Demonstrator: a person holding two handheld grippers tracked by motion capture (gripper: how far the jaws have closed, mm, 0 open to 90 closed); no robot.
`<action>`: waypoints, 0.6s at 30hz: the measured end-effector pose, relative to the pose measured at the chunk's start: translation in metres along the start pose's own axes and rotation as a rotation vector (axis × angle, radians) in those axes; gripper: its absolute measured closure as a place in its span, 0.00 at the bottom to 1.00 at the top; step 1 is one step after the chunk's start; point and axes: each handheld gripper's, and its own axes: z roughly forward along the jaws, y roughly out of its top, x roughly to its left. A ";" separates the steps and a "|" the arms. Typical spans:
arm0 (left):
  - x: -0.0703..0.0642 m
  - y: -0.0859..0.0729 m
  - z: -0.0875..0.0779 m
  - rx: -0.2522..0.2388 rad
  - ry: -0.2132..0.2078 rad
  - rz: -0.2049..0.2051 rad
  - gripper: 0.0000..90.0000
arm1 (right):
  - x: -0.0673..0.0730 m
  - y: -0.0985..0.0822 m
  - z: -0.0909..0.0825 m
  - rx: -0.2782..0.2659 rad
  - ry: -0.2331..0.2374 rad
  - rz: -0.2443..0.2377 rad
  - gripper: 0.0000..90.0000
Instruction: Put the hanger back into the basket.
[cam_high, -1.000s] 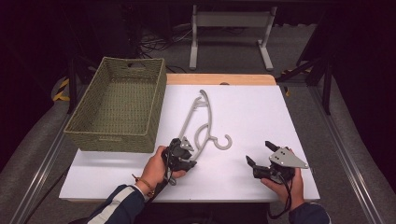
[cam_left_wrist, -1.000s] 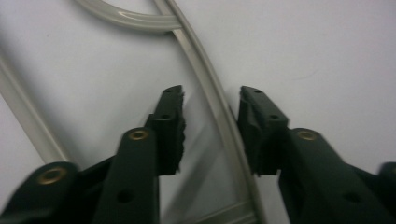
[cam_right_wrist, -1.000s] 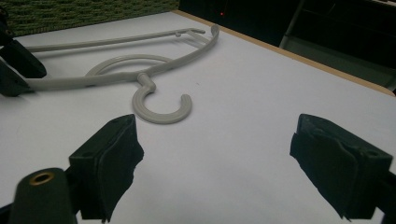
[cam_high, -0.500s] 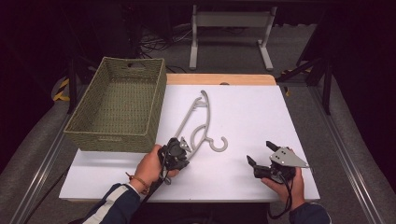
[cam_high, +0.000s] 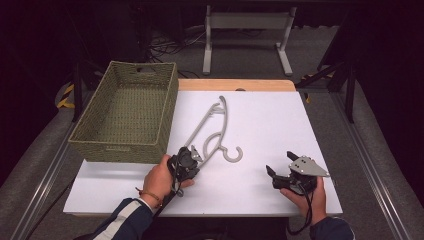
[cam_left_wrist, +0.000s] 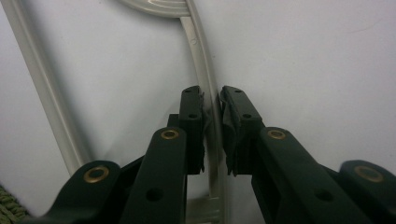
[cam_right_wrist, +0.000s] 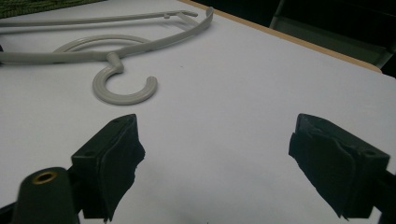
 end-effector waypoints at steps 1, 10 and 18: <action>0.000 0.000 0.000 -0.001 -0.003 0.000 0.88 | 0.000 0.000 0.000 0.003 0.001 -0.005 0.17; 0.003 -0.004 0.000 -0.058 0.029 0.007 0.92 | -0.002 -0.001 -0.001 0.004 -0.005 0.001 0.17; -0.001 -0.004 -0.012 -0.143 0.080 0.011 0.92 | -0.005 -0.001 -0.002 0.002 -0.019 0.015 0.17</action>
